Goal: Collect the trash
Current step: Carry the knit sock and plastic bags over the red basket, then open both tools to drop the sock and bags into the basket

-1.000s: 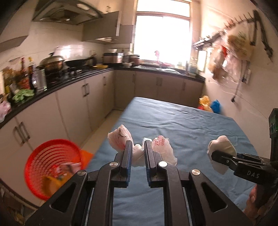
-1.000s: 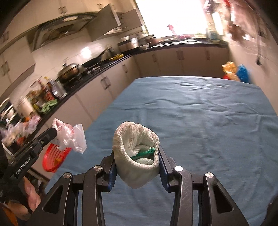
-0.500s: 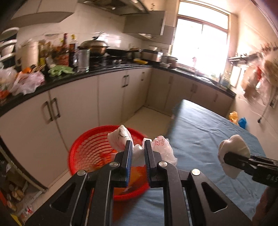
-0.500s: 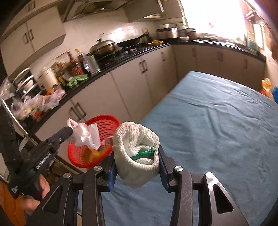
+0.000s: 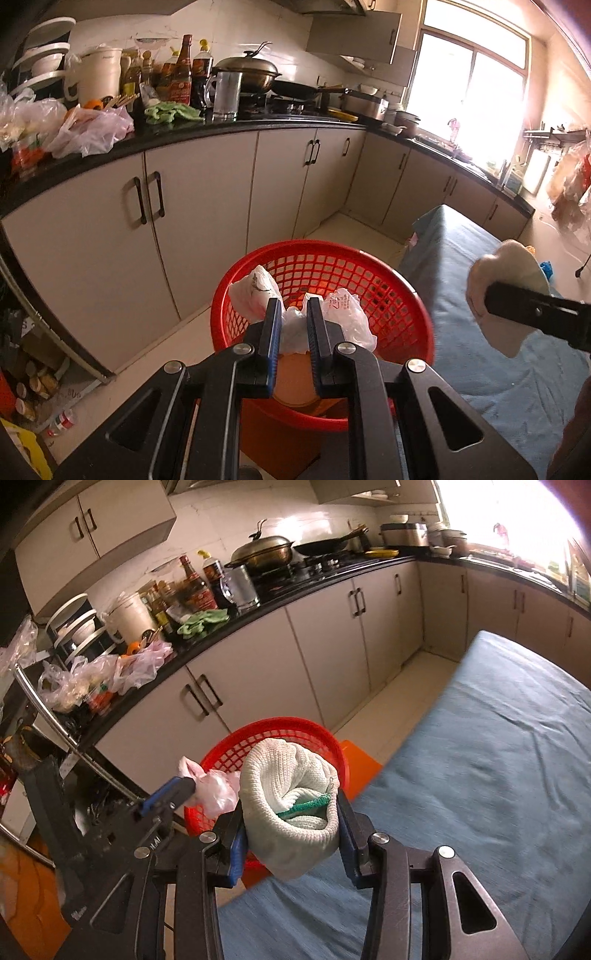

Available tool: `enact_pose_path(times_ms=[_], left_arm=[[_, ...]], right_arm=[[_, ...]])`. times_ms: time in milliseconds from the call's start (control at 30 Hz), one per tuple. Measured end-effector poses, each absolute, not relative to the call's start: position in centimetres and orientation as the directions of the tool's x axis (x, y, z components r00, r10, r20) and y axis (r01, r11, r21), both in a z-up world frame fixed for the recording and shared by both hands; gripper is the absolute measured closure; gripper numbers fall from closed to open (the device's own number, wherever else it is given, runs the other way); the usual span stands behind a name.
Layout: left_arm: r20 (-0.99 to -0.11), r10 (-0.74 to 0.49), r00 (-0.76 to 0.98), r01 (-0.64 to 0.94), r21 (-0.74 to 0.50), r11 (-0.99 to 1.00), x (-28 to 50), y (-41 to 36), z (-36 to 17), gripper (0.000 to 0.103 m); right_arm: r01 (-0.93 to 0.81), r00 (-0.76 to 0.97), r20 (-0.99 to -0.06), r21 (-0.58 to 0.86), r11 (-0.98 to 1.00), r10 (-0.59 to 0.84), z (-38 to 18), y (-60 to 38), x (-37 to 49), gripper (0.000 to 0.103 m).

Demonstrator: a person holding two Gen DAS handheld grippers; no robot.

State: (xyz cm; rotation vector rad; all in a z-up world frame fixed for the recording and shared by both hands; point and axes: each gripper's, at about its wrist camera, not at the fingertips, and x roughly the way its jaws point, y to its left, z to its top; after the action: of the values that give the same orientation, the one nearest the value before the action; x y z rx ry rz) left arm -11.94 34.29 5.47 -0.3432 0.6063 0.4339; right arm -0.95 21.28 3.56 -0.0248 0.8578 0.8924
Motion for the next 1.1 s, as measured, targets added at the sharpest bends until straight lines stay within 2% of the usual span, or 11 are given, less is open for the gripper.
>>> enact_pose_path(times_ms=[300, 367, 433, 567, 633, 800, 867, 900, 967, 1033, 1100], left_arm=[[-0.628, 0.281, 0.725, -0.481, -0.170, 0.860, -11.2, 34.9, 4.2, 0.090], [-0.628, 0.284, 0.724, -0.483, -0.168, 0.859, -11.1, 35.0, 4.2, 0.089], [-0.629, 0.277, 0.726, -0.477, -0.170, 0.863, -11.0, 34.9, 4.2, 0.089], [-0.619, 0.292, 0.729, -0.478, -0.156, 0.864, -11.0, 34.6, 4.4, 0.071], [-0.609, 0.304, 0.732, -0.480, -0.145, 0.865, -11.1, 34.4, 4.6, 0.071], [-0.584, 0.329, 0.742, -0.484, -0.127, 0.866, -11.5, 33.2, 5.5, 0.056], [-0.568, 0.348, 0.746, -0.488, -0.109, 0.866, -11.8, 32.5, 6.1, 0.045], [-0.557, 0.360, 0.749, -0.490, -0.100, 0.866, -12.0, 32.0, 6.4, 0.043], [-0.542, 0.379, 0.751, -0.498, -0.086, 0.863, -12.6, 31.2, 6.9, 0.027], [-0.524, 0.393, 0.756, -0.503, -0.081, 0.860, -13.1, 30.6, 7.5, 0.017], [-0.496, 0.415, 0.763, -0.510, -0.067, 0.857, -13.9, 29.6, 8.1, 0.013]], right_arm=[[-0.686, 0.301, -0.698, 0.315, 0.656, 0.650, 1.4, 25.2, 1.1, 0.055], [-0.681, 0.296, -0.701, 0.321, 0.658, 0.649, 1.1, 25.7, 1.6, 0.048], [-0.675, 0.298, -0.698, 0.329, 0.660, 0.652, 0.8, 25.8, 2.0, 0.033], [-0.674, 0.308, -0.676, 0.342, 0.655, 0.670, 1.1, 25.0, 2.2, 0.033], [-0.669, 0.316, -0.668, 0.346, 0.658, 0.673, 1.4, 24.4, 2.1, 0.033], [-0.664, 0.359, -0.648, 0.328, 0.672, 0.671, 2.4, 22.4, 1.3, 0.031], [-0.663, 0.380, -0.641, 0.314, 0.680, 0.667, 2.8, 21.3, 0.6, 0.027], [-0.662, 0.389, -0.640, 0.306, 0.684, 0.663, 2.9, 21.0, 0.3, 0.025], [-0.665, 0.418, -0.633, 0.276, 0.694, 0.652, 3.3, 19.8, -0.8, 0.022], [-0.666, 0.455, -0.627, 0.232, 0.710, 0.632, 3.6, 18.6, -2.0, 0.019], [-0.659, 0.497, -0.619, 0.187, 0.729, 0.608, 3.8, 17.3, -3.1, 0.016]])
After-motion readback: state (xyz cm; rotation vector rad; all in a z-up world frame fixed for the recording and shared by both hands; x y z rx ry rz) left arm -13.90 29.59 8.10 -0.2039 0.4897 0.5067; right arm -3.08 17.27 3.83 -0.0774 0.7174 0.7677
